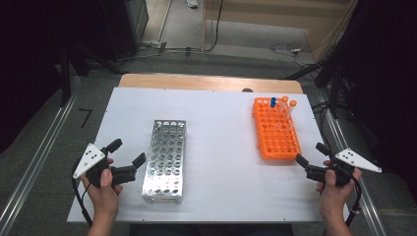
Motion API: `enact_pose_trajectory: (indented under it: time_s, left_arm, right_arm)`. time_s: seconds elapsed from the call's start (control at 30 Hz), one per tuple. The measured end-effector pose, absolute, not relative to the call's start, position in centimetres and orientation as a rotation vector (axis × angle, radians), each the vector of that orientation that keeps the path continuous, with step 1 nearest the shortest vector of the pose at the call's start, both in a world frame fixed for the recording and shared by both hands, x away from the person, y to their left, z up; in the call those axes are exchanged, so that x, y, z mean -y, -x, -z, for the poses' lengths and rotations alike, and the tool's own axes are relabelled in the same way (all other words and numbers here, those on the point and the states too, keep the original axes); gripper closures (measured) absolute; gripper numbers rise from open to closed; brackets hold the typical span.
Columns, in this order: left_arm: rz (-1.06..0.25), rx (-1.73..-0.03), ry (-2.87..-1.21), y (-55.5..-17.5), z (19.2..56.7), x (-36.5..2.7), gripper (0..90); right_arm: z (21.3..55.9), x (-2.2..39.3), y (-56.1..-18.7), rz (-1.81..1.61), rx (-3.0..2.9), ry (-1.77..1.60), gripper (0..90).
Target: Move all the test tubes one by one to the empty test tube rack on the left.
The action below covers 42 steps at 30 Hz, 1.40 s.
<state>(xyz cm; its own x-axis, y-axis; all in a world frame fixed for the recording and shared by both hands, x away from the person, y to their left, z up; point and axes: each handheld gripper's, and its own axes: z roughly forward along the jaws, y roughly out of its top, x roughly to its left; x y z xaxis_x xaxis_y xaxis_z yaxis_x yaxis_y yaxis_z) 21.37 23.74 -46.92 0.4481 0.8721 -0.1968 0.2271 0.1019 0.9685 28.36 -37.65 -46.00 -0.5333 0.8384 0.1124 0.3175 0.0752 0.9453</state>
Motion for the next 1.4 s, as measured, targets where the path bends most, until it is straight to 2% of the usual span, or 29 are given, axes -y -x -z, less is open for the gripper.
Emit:
enact_pose_trajectory:
  time_s: [0.2, 0.23, 0.27, 0.3, 0.37, 0.43, 0.47, 0.5, 0.63, 0.8, 0.97, 1.27, 1.4]
  left_arm:
    - [-0.63, -1.043, -1.43, -21.4, 46.8, -23.5, 0.0]
    - [-0.631, -1.04, -1.44, -21.4, 46.8, -23.5, 0.0]
    - [-0.631, -1.04, -1.44, -21.4, 46.8, -23.5, 0.0]
    - [-0.631, -1.04, -1.445, -21.4, 46.8, -23.6, 0.0]
    - [-0.627, -1.043, -1.449, -21.5, 46.9, -23.7, 0.0]
    - [-0.621, -1.046, -1.445, -21.6, 46.9, -23.7, 0.0]
    - [-0.621, -1.046, -1.445, -21.6, 46.9, -23.7, 0.0]
    - [-0.622, -1.045, -1.444, -21.6, 46.8, -23.7, 0.0]
    - [-0.622, -1.042, -1.459, -21.7, 46.8, -23.6, 0.0]
    - [-0.62, -1.048, -1.454, -21.7, 46.9, -23.6, 0.0]
    - [-0.617, -1.05, -1.459, -21.7, 47.0, -23.6, 0.0]
    - [-0.611, -1.049, -1.475, -22.0, 47.1, -23.2, 0.0]
    - [-0.613, -1.045, -1.479, -22.1, 47.0, -23.1, 0.0]
  right_arm:
    - [45.3, 36.9, -29.0, -1.398, -1.884, -1.162, 7.4]
    - [45.0, 36.7, -29.6, -1.411, -1.877, -1.185, 12.4]
    - [45.0, 36.7, -29.6, -1.411, -1.877, -1.185, 12.4]
    - [44.7, 36.6, -30.2, -1.415, -1.862, -1.213, 17.8]
    - [44.7, 36.4, -31.1, -1.377, -1.866, -1.242, 20.8]
    - [45.0, 36.4, -32.2, -1.327, -1.885, -1.274, 27.7]
    - [45.0, 36.4, -32.2, -1.327, -1.885, -1.274, 27.7]
    - [45.5, 36.6, -33.1, -1.333, -1.907, -1.292, 39.2]
    - [46.6, 36.9, -34.7, -1.332, -1.921, -1.256, 51.2]
    - [47.2, 36.5, -36.4, -1.358, -1.989, -1.216, 57.0]
    - [47.7, 36.0, -37.7, -1.323, -2.045, -1.234, 57.7]
    - [48.2, 35.4, -38.3, -1.272, -2.076, -1.209, 66.7]
    - [48.2, 35.3, -38.3, -1.269, -2.062, -1.186, 67.6]
